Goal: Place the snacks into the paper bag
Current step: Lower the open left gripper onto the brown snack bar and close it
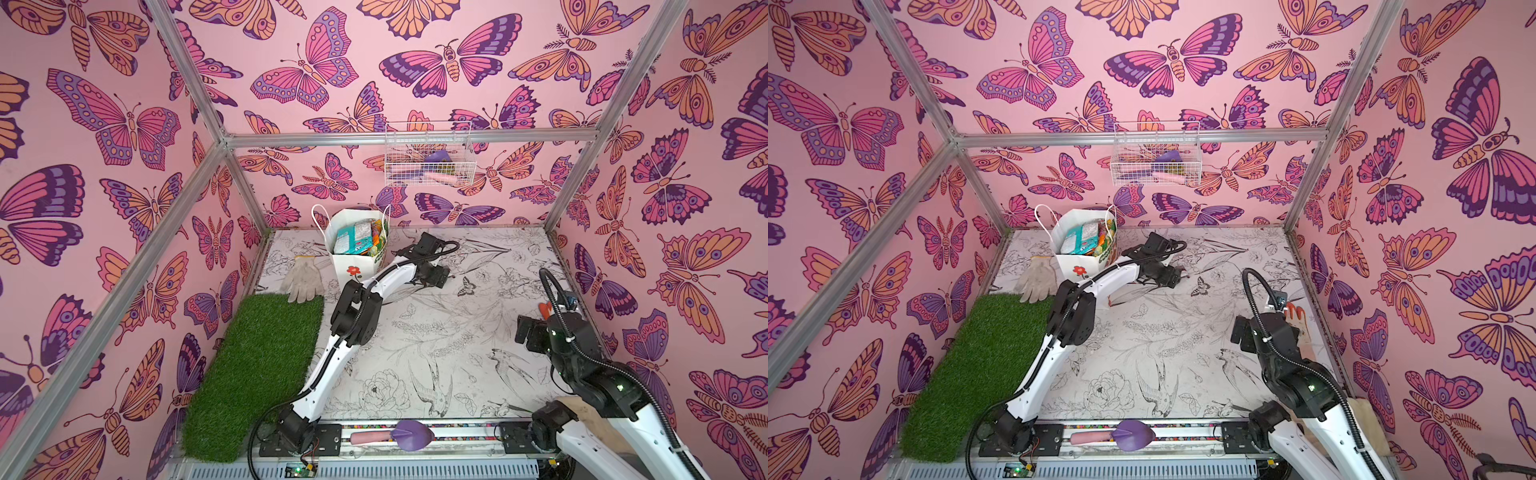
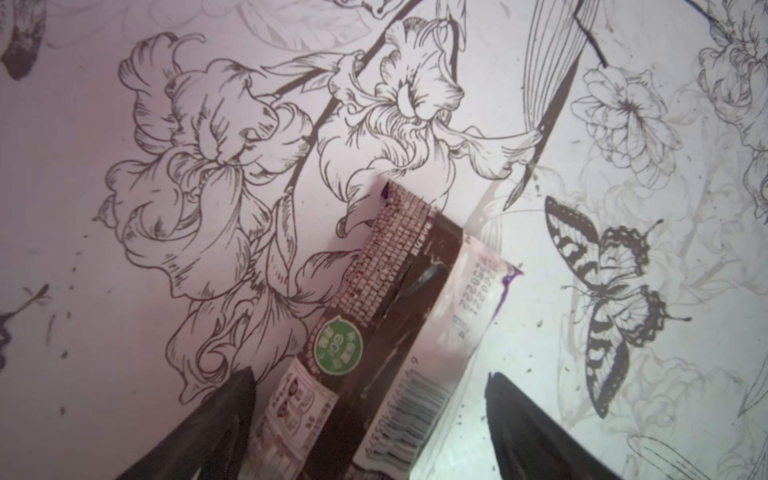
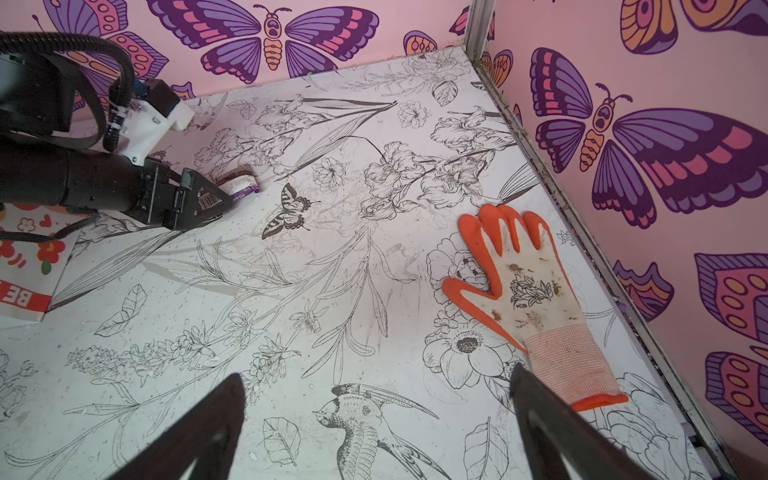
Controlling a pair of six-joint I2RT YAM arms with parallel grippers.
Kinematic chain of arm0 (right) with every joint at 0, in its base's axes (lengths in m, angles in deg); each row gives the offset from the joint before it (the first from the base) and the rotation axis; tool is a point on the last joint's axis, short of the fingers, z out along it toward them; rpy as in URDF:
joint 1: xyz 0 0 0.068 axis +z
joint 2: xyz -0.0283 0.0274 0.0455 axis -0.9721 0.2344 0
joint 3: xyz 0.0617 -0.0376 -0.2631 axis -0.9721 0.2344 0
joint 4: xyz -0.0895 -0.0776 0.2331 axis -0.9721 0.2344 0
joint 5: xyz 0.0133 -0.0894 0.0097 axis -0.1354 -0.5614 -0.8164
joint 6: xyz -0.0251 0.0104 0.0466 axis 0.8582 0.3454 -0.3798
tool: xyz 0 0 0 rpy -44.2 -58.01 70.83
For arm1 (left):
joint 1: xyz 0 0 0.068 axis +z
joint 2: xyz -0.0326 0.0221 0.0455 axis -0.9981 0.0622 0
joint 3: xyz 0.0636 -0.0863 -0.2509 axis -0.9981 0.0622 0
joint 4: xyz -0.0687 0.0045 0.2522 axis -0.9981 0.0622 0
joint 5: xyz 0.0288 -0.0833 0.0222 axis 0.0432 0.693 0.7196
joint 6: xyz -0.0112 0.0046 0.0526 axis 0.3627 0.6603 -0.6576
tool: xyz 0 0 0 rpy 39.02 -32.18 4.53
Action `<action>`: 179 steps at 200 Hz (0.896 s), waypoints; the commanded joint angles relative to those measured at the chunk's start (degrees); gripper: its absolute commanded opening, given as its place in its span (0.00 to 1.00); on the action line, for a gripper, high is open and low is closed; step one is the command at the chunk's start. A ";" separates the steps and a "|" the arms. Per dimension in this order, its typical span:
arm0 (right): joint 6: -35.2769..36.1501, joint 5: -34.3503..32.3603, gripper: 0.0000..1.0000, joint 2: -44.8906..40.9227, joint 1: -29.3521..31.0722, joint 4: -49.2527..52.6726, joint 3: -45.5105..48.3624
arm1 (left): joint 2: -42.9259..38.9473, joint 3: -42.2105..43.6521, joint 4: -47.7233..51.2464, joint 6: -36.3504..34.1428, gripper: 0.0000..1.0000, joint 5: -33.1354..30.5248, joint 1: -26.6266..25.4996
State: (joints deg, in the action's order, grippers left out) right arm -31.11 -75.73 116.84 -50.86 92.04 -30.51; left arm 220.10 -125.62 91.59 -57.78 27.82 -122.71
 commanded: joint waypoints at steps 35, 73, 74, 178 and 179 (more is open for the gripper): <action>0.27 0.27 0.99 -1.63 -0.18 -0.74 0.56 | 1.27 -0.66 5.60 -1.94 0.77 -0.43 -0.90; 0.22 0.24 0.99 -2.19 -0.18 -0.73 0.61 | 0.89 -0.38 6.36 -2.45 0.61 -1.19 -1.69; 0.22 0.28 0.99 -2.19 -0.18 -0.75 0.61 | 0.90 -0.39 6.38 -2.48 0.61 -1.19 -1.70; 0.14 0.35 0.99 -3.38 -0.18 -1.04 0.79 | -2.14 1.54 6.92 -2.36 0.29 -1.92 -2.40; 0.14 0.37 0.99 -3.36 -0.18 -1.04 0.83 | -2.25 1.54 6.92 -2.35 0.29 -1.91 -2.44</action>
State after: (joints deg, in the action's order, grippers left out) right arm -31.11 -75.49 114.24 -50.86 91.65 -30.01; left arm 219.75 -125.75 94.65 -60.05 26.29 -124.52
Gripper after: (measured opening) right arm 0.992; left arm 0.292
